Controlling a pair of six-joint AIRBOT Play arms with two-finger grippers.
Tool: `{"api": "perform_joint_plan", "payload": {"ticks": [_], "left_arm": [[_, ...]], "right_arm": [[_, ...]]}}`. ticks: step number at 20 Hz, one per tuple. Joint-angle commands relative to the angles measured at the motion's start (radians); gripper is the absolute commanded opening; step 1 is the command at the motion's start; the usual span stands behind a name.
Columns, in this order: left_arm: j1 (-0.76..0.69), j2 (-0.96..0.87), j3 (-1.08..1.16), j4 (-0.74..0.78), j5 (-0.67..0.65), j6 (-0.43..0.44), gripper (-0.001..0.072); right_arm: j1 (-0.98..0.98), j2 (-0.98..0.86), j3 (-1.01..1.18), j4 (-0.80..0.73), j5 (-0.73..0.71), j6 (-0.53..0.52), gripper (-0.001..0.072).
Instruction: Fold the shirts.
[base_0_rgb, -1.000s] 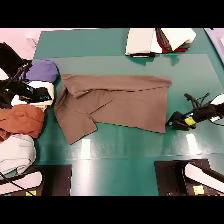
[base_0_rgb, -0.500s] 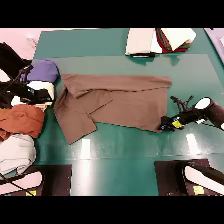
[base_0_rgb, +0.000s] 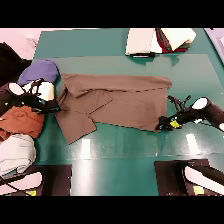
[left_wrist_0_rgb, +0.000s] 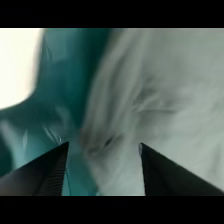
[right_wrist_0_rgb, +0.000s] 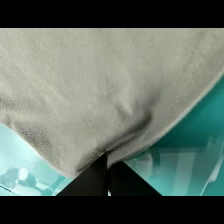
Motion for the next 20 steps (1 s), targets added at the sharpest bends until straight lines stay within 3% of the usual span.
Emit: {"api": "perform_joint_plan", "payload": {"ticks": [1, 2, 6, 13, 20], "left_arm": [[-0.049, 0.000, -0.019, -0.015, 0.085, 0.013, 0.0232], [-0.053, 0.000, -0.018, -0.016, 0.080, 0.013, 0.0023], [-0.053, 0.025, 0.098, -0.014, -0.045, 0.013, 0.0026], [-0.053, 0.350, 0.663, -0.014, -0.033, 0.010, 0.0026], [-0.053, 0.520, 1.178, -0.017, 0.001, -0.048, 0.0026]], "right_arm": [[0.000, 0.000, 0.042, 0.000, 0.009, 0.000, 0.0013], [0.001, 0.000, 0.077, 0.000, 0.021, -0.001, 0.0013], [0.001, 0.016, 0.274, 0.000, 0.093, -0.001, 0.0013], [-0.058, 0.213, 0.896, 0.000, 0.083, 0.000, 0.0013], [-0.288, 0.337, 1.453, 0.000, 0.070, 0.000, 0.0012]]}}
